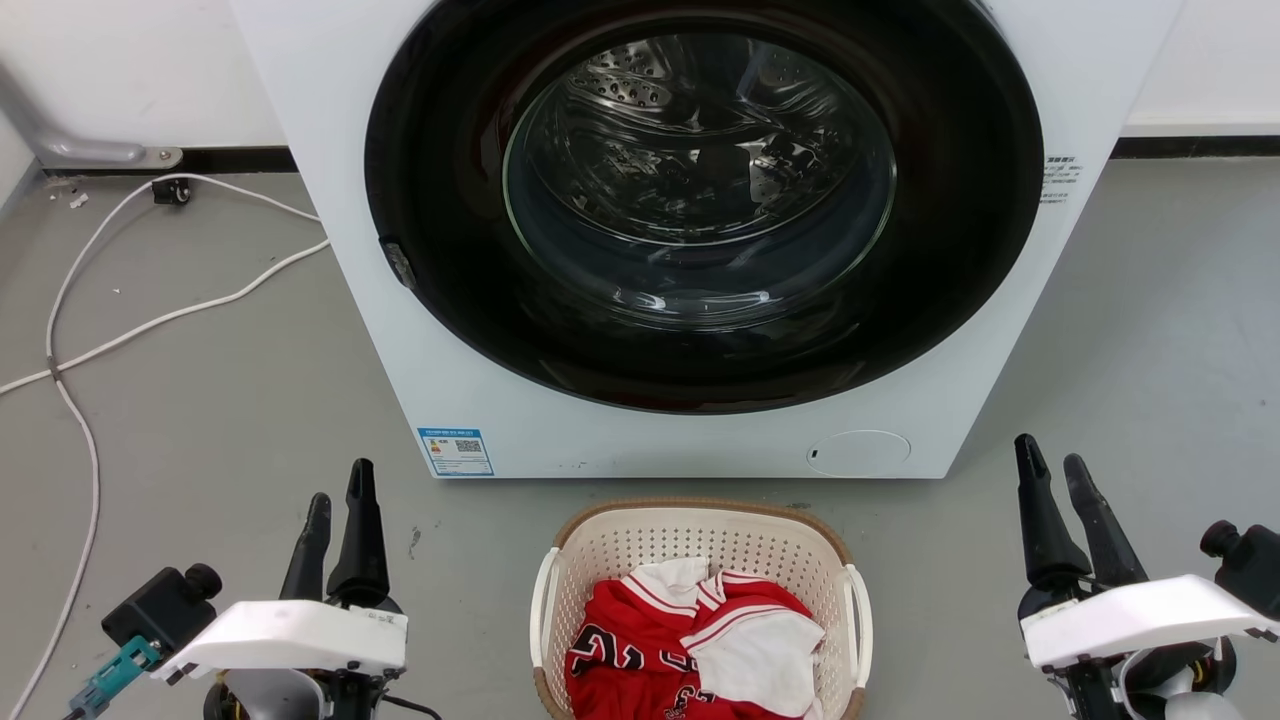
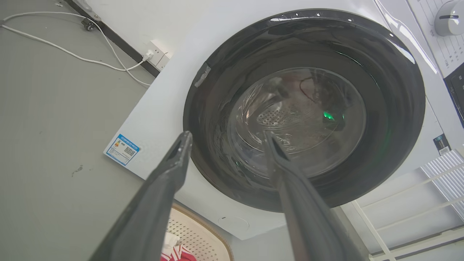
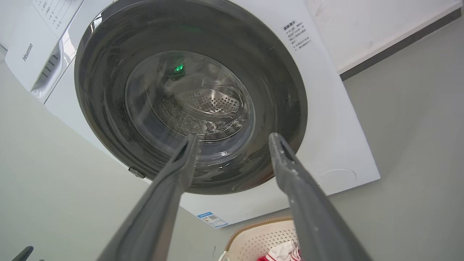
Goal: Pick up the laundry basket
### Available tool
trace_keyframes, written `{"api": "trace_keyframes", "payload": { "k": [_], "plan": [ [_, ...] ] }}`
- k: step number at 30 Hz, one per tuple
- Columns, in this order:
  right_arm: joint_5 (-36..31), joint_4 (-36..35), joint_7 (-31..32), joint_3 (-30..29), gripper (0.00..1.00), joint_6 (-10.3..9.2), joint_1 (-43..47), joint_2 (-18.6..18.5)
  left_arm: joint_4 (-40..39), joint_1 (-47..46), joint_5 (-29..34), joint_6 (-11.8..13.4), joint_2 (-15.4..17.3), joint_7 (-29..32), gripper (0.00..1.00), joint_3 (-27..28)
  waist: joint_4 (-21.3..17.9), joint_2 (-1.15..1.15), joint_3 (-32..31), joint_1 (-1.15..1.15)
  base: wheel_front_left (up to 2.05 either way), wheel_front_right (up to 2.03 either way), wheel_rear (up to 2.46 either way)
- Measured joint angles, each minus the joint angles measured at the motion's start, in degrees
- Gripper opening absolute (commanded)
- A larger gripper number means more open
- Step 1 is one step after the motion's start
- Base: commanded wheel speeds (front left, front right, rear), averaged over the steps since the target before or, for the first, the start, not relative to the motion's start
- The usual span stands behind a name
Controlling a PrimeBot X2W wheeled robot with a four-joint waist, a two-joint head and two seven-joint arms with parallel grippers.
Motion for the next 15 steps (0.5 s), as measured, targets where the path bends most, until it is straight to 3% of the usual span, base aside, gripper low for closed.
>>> {"api": "trace_keyframes", "payload": {
  "k": [15],
  "plan": [
    [-11.7, -1.5, -2.5, 1.3, 1.0, 0.0, 0.8, 0.0, -2.1, 1.1, 11.4, 0.5, 0.0, -2.6, 1.0, -1.4, 0.0, 0.0, 0.3, 0.0, 0.0, 0.0, 0.0]
  ]
}}
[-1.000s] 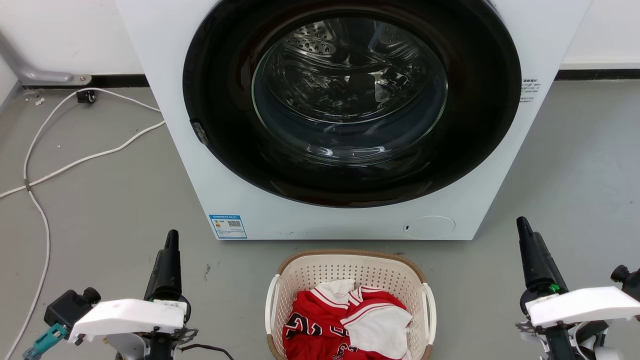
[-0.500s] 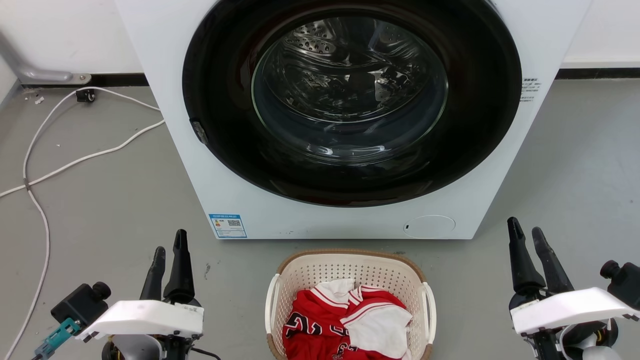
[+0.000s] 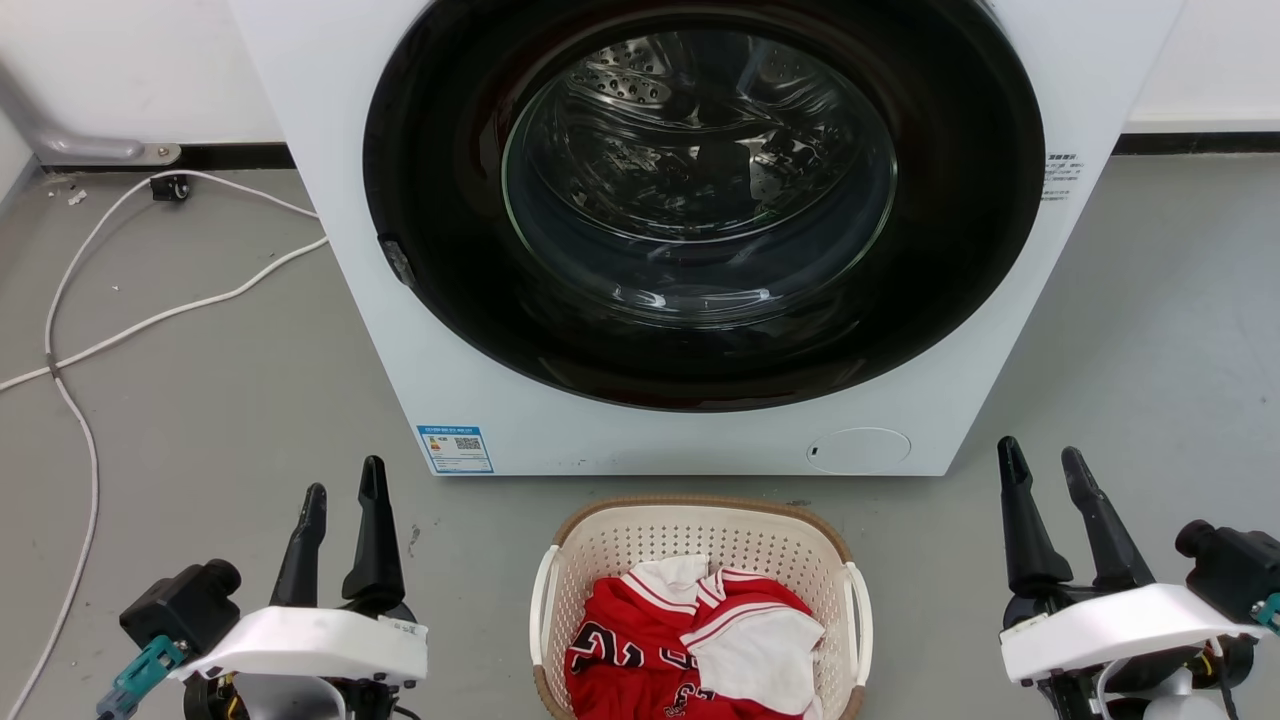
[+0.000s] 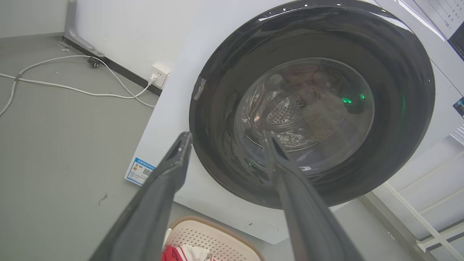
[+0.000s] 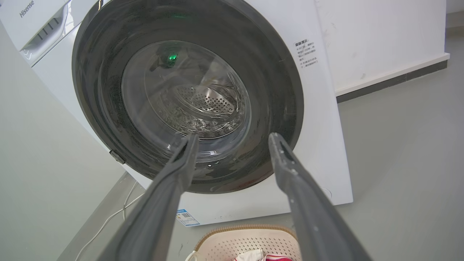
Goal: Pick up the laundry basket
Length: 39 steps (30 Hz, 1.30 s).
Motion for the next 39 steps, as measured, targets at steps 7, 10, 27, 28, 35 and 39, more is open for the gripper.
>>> {"api": "trace_keyframes", "payload": {
  "k": [7, 10, 27, 28, 35, 39],
  "plan": [
    [-4.9, -0.3, -1.0, 0.0, 1.0, 0.0, 0.6, 0.0, -0.4, 0.6, 4.7, 0.4, 0.0, -1.1, 1.0, 0.0, 0.0, 0.0, 0.0, 0.0, 0.0, 0.0, 0.0],
    [-6.8, -0.3, -1.5, -0.2, 1.0, 0.0, 0.9, 0.0, -0.5, 1.0, 6.5, 0.5, 0.0, -1.5, 1.0, 0.0, 0.0, 0.0, 0.0, 0.0, 0.0, 0.0, 0.0],
    [-17.1, -1.2, -3.8, -0.5, 1.0, 0.01, 1.2, 0.0, -1.3, 2.1, 16.8, 1.5, 0.0, -3.8, 1.0, -0.6, 0.0, 0.0, 0.4, 0.0, 0.0, 0.0, 0.0],
    [-17.7, -1.2, -4.0, -0.5, 1.0, 0.01, 1.2, 0.0, -1.3, 2.2, 17.4, 1.6, 0.0, -4.0, 1.0, -0.6, -0.1, 0.0, 0.4, 0.0, 0.0, 0.0, 0.0],
    [-20.9, -1.4, -4.8, -0.7, 1.0, 0.01, 1.5, 0.0, -1.5, 2.5, 20.8, 2.0, 0.0, -4.8, 1.0, -1.1, -0.1, 0.0, 0.6, 0.0, 0.0, 0.0, 0.0],
    [-23.1, -1.4, -5.3, -0.9, 1.0, 0.01, 1.6, 0.0, -1.4, 2.5, 22.9, 2.2, 0.1, -5.3, 1.0, -1.3, 0.0, 0.0, 0.8, 0.0, 0.0, 0.0, 0.0]
  ]
}}
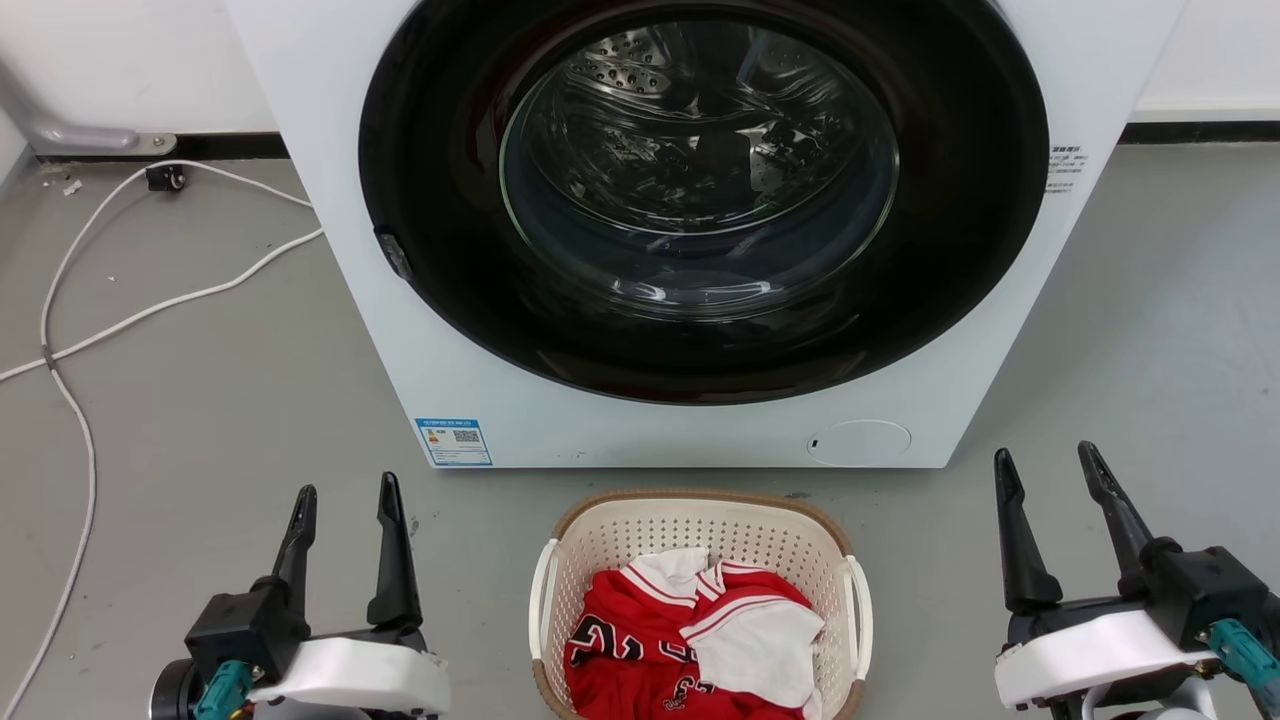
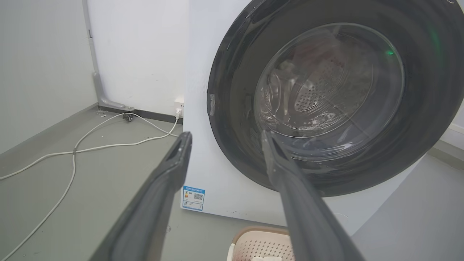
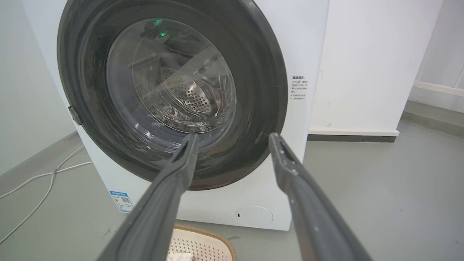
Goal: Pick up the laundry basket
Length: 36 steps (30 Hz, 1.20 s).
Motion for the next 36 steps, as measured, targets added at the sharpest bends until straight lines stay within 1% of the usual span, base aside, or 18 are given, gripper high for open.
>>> {"api": "trace_keyframes", "payload": {
  "k": [23, 26, 36],
  "plan": [
    [-7.9, -0.4, -2.4, -0.4, 1.0, 0.0, 0.8, 0.0, -0.4, 0.9, 10.4, 1.0, 0.0, -2.4, 1.0, -0.6, 0.0, 0.0, 0.7, 0.0, 0.0, 0.0, 0.0],
    [-8.2, -0.4, -2.7, -0.4, 1.0, 0.0, 0.8, 0.0, -0.5, 1.1, 11.4, 1.3, 0.0, -2.6, 1.0, -0.7, 0.0, 0.0, 0.8, 0.0, 0.0, 0.0, 0.0],
    [-6.4, 0.3, -2.7, -0.7, 1.0, 0.0, 1.0, 0.0, 0.0, 1.5, 11.3, 1.3, 0.0, -2.7, 1.0, -0.7, 0.1, 0.0, 0.4, 0.0, 0.0, 0.0, 0.0]
  ]
}}
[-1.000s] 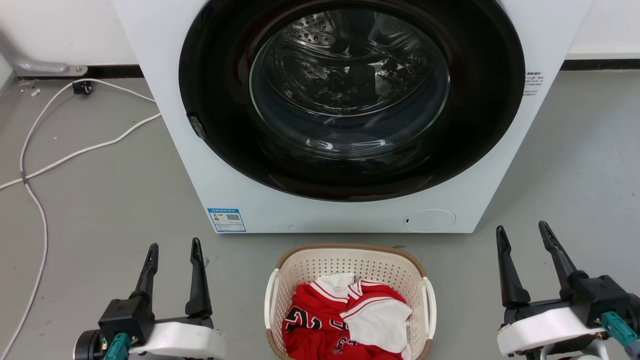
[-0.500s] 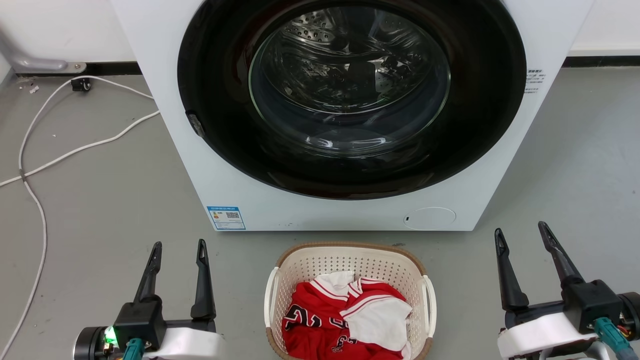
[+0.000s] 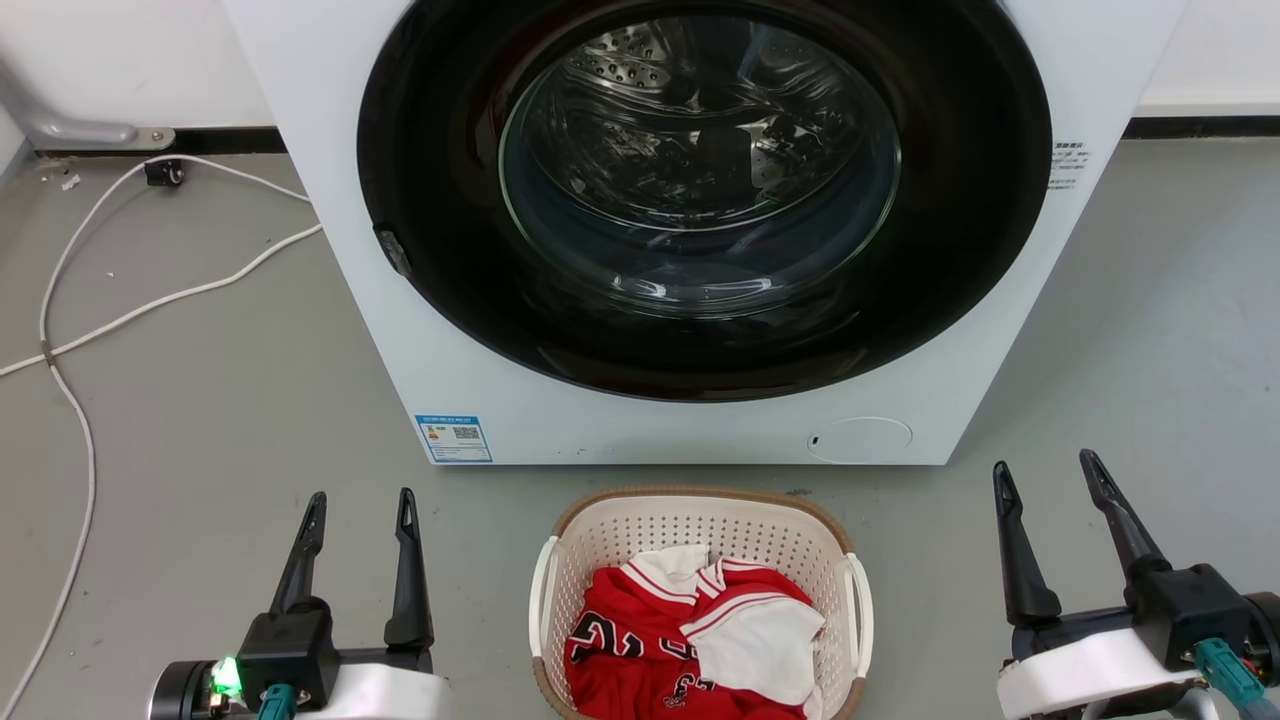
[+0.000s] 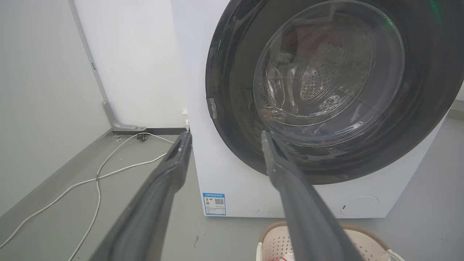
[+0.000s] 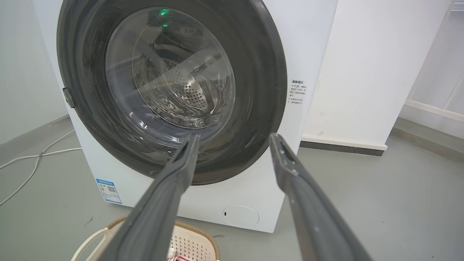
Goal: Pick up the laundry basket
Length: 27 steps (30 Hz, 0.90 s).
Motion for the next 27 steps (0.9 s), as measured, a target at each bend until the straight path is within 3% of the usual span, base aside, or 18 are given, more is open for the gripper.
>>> {"api": "trace_keyframes", "payload": {
  "k": [22, 27],
  "plan": [
    [0.4, -0.1, 0.0, 0.5, 1.0, 0.0, 0.0, 0.0, 0.6, 0.0, 0.1, -0.1, 0.0, 0.0, 1.0, -0.1, 0.1, 0.0, 0.7, 0.0, 0.0, 0.0, 0.0],
    [-0.2, 0.2, 0.0, 1.0, 1.0, 0.0, -0.8, 0.0, 1.7, -2.6, 1.1, -1.5, 0.0, 0.0, 1.0, -0.5, 0.1, 0.0, 2.2, 0.0, 0.0, 0.0, 0.0]
  ]
}}
